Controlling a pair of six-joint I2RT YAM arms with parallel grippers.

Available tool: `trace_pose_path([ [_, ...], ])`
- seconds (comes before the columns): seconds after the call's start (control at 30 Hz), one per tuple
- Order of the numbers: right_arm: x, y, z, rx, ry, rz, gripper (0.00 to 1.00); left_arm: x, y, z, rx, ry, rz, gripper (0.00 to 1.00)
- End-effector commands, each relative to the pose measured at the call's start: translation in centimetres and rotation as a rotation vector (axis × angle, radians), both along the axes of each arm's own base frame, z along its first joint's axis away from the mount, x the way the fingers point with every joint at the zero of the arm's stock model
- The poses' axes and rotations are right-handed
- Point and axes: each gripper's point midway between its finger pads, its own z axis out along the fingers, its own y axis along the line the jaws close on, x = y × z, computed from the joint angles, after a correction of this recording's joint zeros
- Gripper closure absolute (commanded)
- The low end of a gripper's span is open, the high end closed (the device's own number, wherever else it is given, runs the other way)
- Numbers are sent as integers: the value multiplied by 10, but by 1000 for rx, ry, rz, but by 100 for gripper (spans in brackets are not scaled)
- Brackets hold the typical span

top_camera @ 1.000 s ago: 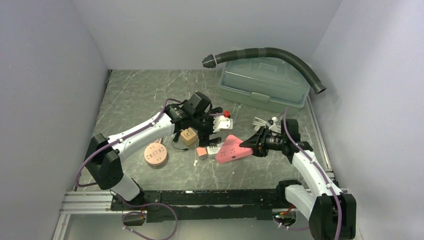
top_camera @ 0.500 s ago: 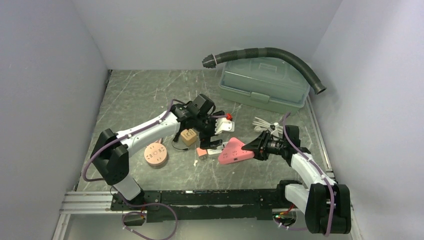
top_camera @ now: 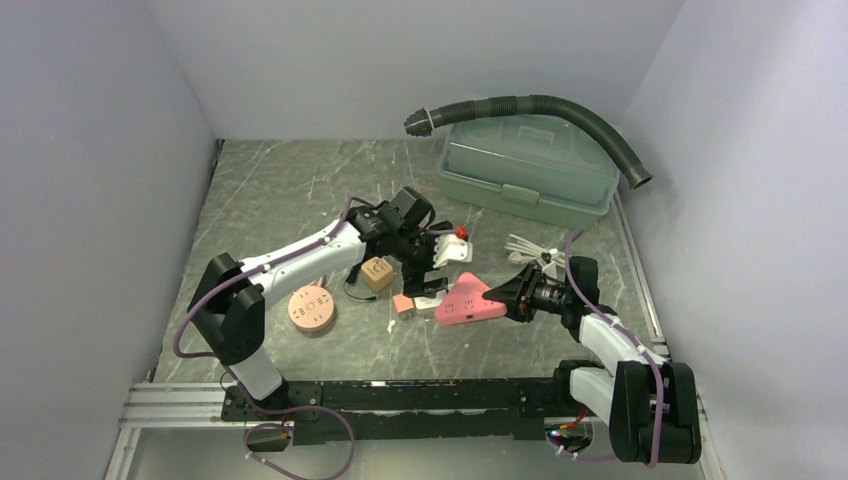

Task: Insert the plug
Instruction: Insert the plug into the socket.

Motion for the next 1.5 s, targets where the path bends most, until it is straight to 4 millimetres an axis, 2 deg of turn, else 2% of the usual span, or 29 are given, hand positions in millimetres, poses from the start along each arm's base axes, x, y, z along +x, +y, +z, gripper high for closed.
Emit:
trace_pose_path([
  [0.0, 4, 1, 9, 28, -69, 17, 100, 2, -12, 10, -32, -8, -24, 3],
  [0.47, -3, 2, -1, 49, -47, 14, 100, 1, -19, 7, -20, -11, -32, 3],
  [0.6, -4, 1, -4, 42, -40, 15, 100, 0, -26, 6, -22, -11, -37, 3],
  [0.77, -4, 0, -9, 24, -36, 16, 100, -1, -44, 4, -35, -1, -42, 3],
  [1.03, -10, -4, -27, -6, -19, 34, 100, 8, -62, -4, -22, 25, -71, 19],
  [1.27, -18, -10, -46, -20, 25, 32, 100, 17, -74, -10, -19, 19, -82, 21],
  [1.47, -25, -12, -63, -21, 69, 37, 100, 22, -94, -19, -16, 21, -89, 26],
])
